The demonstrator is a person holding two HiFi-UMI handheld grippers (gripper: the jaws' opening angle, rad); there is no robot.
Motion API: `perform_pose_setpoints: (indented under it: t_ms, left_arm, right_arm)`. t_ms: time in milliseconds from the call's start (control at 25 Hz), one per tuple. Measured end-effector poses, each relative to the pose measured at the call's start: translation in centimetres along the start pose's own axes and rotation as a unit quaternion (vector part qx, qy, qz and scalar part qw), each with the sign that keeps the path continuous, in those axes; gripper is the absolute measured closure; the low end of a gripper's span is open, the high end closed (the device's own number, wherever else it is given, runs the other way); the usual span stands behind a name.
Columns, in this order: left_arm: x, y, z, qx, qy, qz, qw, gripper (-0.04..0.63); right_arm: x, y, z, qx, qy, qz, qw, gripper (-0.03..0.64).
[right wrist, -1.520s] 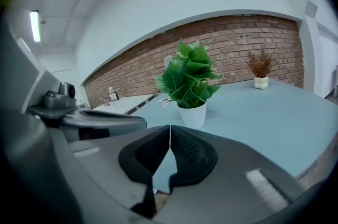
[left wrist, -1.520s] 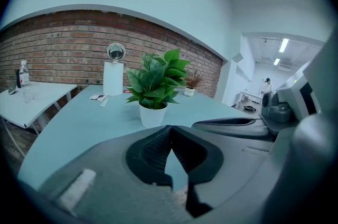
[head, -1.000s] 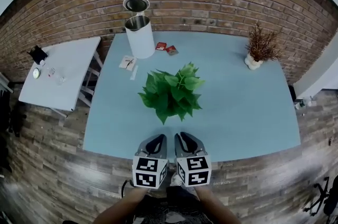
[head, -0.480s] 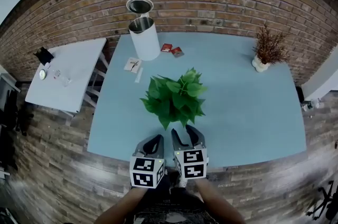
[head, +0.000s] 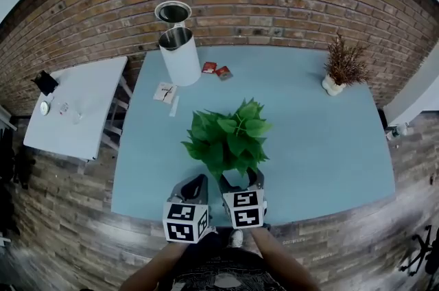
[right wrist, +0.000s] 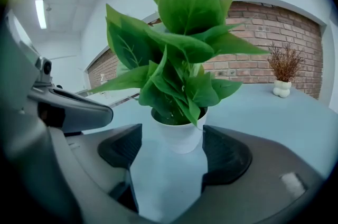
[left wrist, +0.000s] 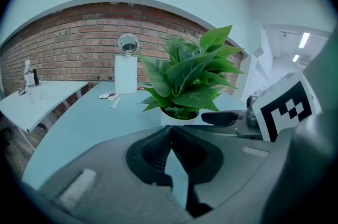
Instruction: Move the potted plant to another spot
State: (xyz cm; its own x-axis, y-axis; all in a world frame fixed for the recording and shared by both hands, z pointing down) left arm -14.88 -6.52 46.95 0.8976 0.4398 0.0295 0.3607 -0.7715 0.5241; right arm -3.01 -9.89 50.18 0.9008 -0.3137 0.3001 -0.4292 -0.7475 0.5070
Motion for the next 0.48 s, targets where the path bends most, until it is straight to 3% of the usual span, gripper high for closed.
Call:
perform_pose_setpoints:
  t_ms: [480]
  left_arm:
    - [-3.1, 1.1, -0.4, -0.001, -0.001, -0.030, 0.9996, 0.598]
  right_arm:
    - [0.3, 3.7, -0.5, -0.001, -0.004, -0.048, 0.999, 0.153]
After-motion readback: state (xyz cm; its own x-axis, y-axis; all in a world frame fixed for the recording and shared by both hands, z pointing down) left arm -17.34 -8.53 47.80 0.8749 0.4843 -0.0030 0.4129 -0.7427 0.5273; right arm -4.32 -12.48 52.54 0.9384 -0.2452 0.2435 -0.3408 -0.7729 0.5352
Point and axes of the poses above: the fingertips, and each gripper's own axes: y forward along the fingers, x to its right, z out of its top, the point moved 6 cm from there along -y, backward along the fingers, and after that the axes turned 13 degrees about y, right-handed, at the moved point
